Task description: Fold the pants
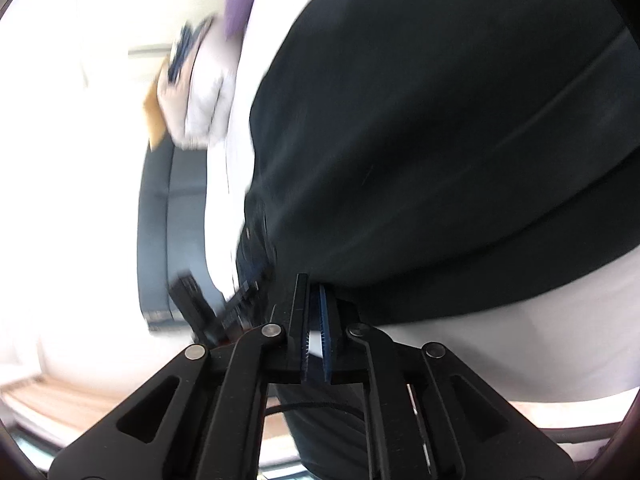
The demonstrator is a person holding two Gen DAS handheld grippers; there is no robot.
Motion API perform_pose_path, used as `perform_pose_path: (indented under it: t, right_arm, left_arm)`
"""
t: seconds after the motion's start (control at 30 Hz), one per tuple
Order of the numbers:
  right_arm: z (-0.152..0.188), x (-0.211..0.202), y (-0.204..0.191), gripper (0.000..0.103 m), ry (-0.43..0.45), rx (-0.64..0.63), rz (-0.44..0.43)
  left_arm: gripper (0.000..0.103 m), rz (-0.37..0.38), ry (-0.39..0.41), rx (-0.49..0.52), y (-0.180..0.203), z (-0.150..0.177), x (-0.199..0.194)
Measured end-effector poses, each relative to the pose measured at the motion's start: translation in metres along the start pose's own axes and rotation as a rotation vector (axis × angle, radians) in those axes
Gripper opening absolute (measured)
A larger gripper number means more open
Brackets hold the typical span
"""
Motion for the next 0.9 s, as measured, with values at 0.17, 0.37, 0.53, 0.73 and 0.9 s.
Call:
perform_pose_path:
  t: [0.17, 0.37, 0.53, 0.73, 0.9]
  right_arm:
    - [-0.019, -0.022, 0.024, 0.006, 0.055, 0.127, -0.008]
    - [-0.024, -0.022, 0.023, 0.013, 0.068, 0.146, -0.008]
    - [-0.021, -0.021, 0.021, 0.029, 0.038, 0.157, -0.01]
    - [-0.021, -0.016, 0.006, 0.067, 0.06, 0.12, -0.012]
    - [-0.026, -0.009, 0.009, 0.064, 0.087, 0.168, -0.003]
  left_arm:
    - [0.063, -0.007, -0.002, 0.001, 0.002, 0.0, 0.001]
    - [0.063, -0.01, -0.004, 0.004, 0.001, 0.0, 0.001]
    - [0.063, -0.01, -0.004, 0.004, 0.001, 0.0, 0.001]
    - [0.063, -0.01, -0.003, 0.003, 0.0, 0.0, 0.001]
    - [0.063, -0.014, 0.0, 0.003, -0.001, 0.0, 0.001]
Point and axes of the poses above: each gripper's, at about its wrist camera, not at the fingertips, and x roughly the way its jaws point, y to its right, z to its underside, the point moved 9 cm from there along x, roughly the way its jaws point, and after that the axes turned 1 degree about y, right-handed, at the moved point
